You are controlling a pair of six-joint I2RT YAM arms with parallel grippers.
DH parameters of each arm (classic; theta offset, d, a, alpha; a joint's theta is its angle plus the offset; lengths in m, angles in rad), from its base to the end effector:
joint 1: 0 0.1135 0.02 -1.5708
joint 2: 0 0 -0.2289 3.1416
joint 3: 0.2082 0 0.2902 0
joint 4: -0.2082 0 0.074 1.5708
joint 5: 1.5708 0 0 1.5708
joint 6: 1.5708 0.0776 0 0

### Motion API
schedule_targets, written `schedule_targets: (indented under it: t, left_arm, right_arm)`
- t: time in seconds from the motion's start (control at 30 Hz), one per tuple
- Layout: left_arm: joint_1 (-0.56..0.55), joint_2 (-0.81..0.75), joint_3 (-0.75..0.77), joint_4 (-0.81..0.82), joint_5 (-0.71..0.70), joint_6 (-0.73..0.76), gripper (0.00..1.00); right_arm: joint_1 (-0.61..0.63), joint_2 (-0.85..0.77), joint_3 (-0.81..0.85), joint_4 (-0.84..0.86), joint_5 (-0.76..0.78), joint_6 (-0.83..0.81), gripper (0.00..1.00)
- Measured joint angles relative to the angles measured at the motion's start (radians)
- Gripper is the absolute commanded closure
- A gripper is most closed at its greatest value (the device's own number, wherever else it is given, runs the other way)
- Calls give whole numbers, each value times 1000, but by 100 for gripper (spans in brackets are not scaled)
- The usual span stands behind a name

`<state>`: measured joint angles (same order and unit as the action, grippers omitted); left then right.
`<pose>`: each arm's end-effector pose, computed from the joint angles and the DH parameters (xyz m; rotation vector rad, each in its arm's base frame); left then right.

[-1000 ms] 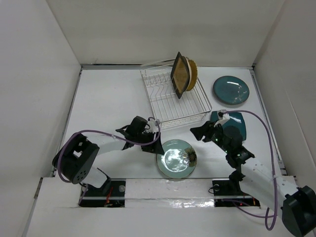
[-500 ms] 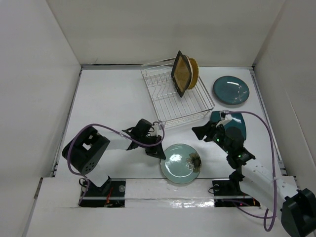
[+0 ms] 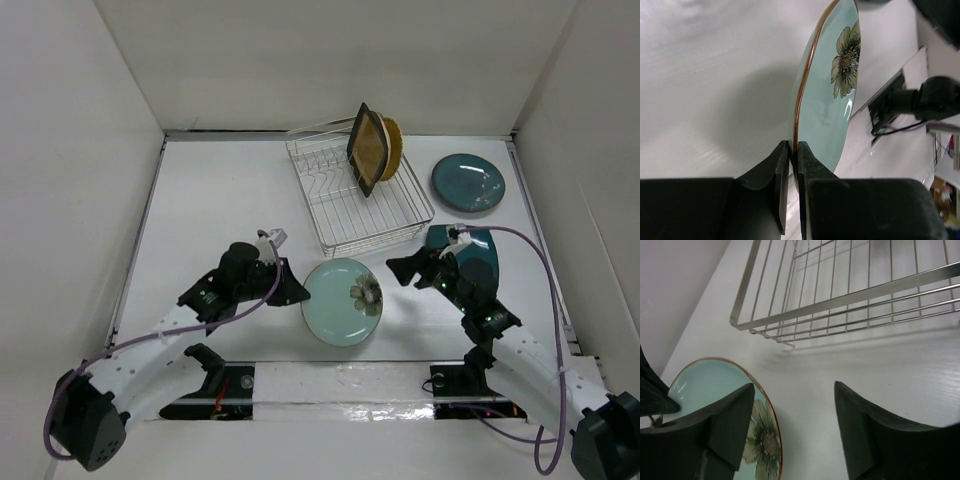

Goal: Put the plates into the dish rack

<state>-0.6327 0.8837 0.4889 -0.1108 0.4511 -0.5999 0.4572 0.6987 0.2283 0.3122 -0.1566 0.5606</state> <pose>0.2105 -0.1963 0.1670 0.3392 2.2320 -1.1811 0.2403 0.1317 0.1618 -0.0274 1.8097 0.8744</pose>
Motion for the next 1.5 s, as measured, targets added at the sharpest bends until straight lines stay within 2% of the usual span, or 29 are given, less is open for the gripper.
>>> schedule_targets:
  t: [0.07, 0.17, 0.43, 0.53, 0.63, 0.67, 0.7, 0.73, 0.77, 0.87, 0.9, 0.93, 1.0, 1.03, 1.1, 1.13, 1.23, 1.4, 1.5]
  left_arm:
    - [19, -74, 11, -16, -27, -8, 100]
    - [27, -135, 29, -24, -51, -17, 100]
    - [28, -149, 123, -29, -51, -20, 100]
    - [28, -149, 161, -29, -44, -11, 100]
    - [28, -157, 186, -27, -42, 5, 100]
    - [28, -160, 187, -27, -44, 13, 100]
    - [28, -161, 187, -29, -45, 20, 100]
    - [28, -159, 187, -30, -50, 31, 100]
    - [28, -158, 187, -32, -59, 47, 100]
    - [56, -162, 192, -65, -157, 101, 100]
    - [56, -168, 195, -63, -178, 117, 91]
    - [52, -175, 196, -65, -197, 130, 72]
    - [47, -188, 201, -47, -248, 153, 57]
    - [42, -198, 208, -37, -272, 163, 43]
    - [36, -243, 223, -14, -328, 182, 32]
    - [33, -273, 231, -11, -362, 189, 23]
    - [32, -390, 246, 0, -493, 227, 16]
    - [35, -536, 236, 8, -679, 280, 17]
    - [37, -550, 198, 6, -693, 296, 19]
  right_arm:
    - [9, -14, 14, -16, -17, 0, 11]
    - [29, -17, 56, -21, -63, -10, 3]
    - [38, 105, 180, -3, -195, -33, 1]
    - [45, 166, 185, 16, -252, -32, 4]
    - [55, 240, 189, 68, -324, -12, 19]
    - [59, 267, 192, 96, -356, -2, 37]
    - [64, 297, 199, 132, -399, 13, 48]
    - [76, 323, 209, 153, -433, 16, 67]
    - [88, 345, 220, 177, -460, 26, 97]
    - [91, 380, 246, 212, -526, 64, 100]
    - [92, 399, 258, 222, -536, 77, 100]
    - [92, 415, 272, 232, -539, 84, 100]
    - [101, 446, 321, 229, -539, 85, 100]
    - [109, 461, 344, 224, -530, 87, 100]
    - [122, 496, 402, 210, -494, 88, 100]
    - [124, 518, 442, 193, -473, 86, 100]
    - [126, 591, 599, 126, -393, 59, 100]
    - [120, 712, 901, -10, -136, -90, 100]
    - [120, 797, 1083, -99, 79, -208, 100]
